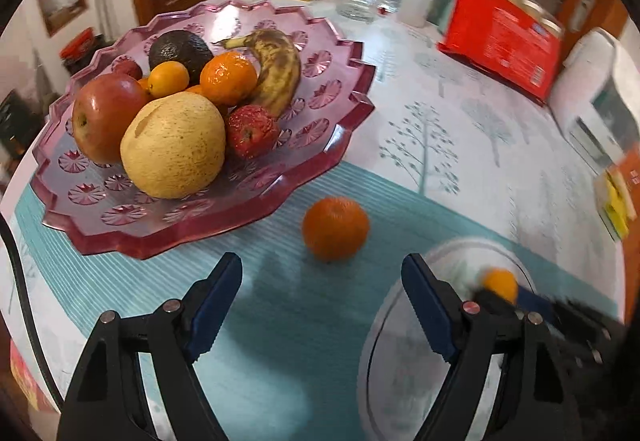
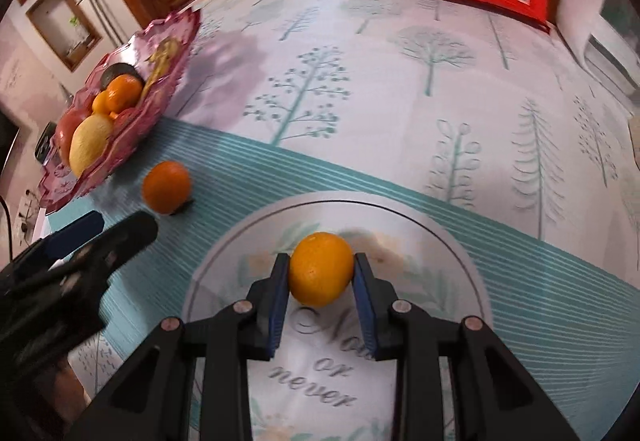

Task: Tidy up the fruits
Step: 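Close the right gripper on the orange on the plate while the left tool approaches the other orange, then close the left gripper on the last orange and lift both oranges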

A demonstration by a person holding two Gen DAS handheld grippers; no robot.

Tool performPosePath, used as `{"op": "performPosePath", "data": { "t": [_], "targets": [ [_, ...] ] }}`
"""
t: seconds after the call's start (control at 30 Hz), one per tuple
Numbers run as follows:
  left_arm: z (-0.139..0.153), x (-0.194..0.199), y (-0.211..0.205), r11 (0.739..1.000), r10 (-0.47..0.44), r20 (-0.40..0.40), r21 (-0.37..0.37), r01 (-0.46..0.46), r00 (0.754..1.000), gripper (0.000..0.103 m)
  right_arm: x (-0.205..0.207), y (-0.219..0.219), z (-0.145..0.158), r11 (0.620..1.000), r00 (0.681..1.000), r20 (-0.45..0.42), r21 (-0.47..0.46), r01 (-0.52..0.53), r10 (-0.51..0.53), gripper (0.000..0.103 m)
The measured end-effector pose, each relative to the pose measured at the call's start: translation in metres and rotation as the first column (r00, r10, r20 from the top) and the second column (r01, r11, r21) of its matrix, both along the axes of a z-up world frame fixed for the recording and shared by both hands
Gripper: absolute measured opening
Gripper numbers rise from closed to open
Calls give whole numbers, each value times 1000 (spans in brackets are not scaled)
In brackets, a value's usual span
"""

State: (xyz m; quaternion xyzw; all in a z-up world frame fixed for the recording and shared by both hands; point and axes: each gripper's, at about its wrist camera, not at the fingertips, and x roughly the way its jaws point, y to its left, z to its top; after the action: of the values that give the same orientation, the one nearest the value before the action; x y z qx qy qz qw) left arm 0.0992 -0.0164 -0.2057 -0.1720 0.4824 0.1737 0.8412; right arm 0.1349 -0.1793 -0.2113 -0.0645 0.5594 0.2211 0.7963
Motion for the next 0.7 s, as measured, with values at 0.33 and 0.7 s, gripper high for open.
{"op": "performPosePath", "data": {
  "t": [0.33, 0.7],
  "targets": [
    [-21, 26, -13, 987, 132, -20, 94, -130, 991, 69, 5, -14, -7, 1000, 1000, -15, 10, 11, -11, 31],
    [-29, 44, -16, 994, 91, -53, 63, -88, 994, 38, 4, -14, -6, 1000, 1000, -18, 13, 4, -3, 31]
  ]
}}
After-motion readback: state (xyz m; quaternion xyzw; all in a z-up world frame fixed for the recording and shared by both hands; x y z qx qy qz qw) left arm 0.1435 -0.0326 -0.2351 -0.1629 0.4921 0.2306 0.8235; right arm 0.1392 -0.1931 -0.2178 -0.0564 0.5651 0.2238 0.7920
